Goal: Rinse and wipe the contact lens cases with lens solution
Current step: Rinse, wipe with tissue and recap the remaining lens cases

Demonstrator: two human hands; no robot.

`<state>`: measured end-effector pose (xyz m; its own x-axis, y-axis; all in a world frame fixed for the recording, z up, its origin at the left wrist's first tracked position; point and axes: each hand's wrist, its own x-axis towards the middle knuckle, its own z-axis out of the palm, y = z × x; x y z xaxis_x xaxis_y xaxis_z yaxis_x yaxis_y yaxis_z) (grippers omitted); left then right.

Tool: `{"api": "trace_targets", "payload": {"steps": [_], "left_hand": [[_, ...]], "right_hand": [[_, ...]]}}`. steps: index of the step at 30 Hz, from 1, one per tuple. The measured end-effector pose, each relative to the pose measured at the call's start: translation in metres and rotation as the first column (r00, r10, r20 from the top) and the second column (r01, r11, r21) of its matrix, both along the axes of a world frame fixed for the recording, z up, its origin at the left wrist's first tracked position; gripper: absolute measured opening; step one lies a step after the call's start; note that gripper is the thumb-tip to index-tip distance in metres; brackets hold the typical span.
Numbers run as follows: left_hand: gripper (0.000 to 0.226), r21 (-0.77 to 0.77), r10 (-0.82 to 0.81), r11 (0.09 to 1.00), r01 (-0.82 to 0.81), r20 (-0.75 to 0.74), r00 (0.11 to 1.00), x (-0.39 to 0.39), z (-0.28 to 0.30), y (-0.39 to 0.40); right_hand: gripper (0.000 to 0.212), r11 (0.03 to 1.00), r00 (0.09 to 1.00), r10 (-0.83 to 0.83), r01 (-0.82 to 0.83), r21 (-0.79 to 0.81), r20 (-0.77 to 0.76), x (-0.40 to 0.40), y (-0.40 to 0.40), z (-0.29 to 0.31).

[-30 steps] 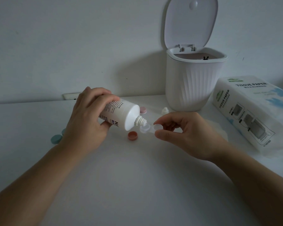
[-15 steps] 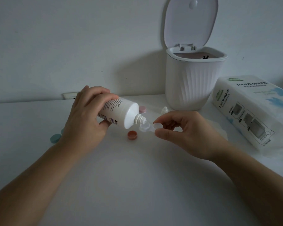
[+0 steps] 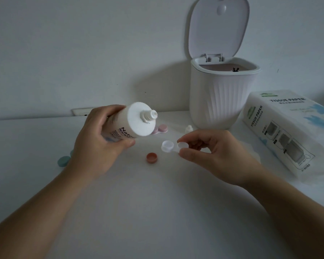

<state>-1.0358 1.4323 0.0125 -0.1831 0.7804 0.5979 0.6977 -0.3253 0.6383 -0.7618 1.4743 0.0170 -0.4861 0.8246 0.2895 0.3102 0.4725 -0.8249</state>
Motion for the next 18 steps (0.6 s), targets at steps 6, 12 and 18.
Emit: {"api": "trace_targets", "payload": {"steps": [6,12,18], "left_hand": [[0.068,-0.056,-0.026,0.998,0.04,0.234,0.972,-0.0027,0.0001,0.0012],[0.068,-0.097,-0.013,0.994,0.046,0.312,0.95,-0.0019,-0.0012,0.0047],[0.07,-0.169,0.057,0.986,0.0,0.331,0.942,-0.0055,-0.0016,0.0071]], "right_hand": [[0.017,1.0,1.0,0.001,-0.001,-0.019,-0.006,0.0008,0.004,-0.0031],[0.018,1.0,1.0,0.005,-0.005,-0.026,0.007,0.0024,0.0059,-0.0036],[0.018,1.0,1.0,0.007,-0.007,-0.03,-0.003,0.0019,0.006,-0.0035]]}}
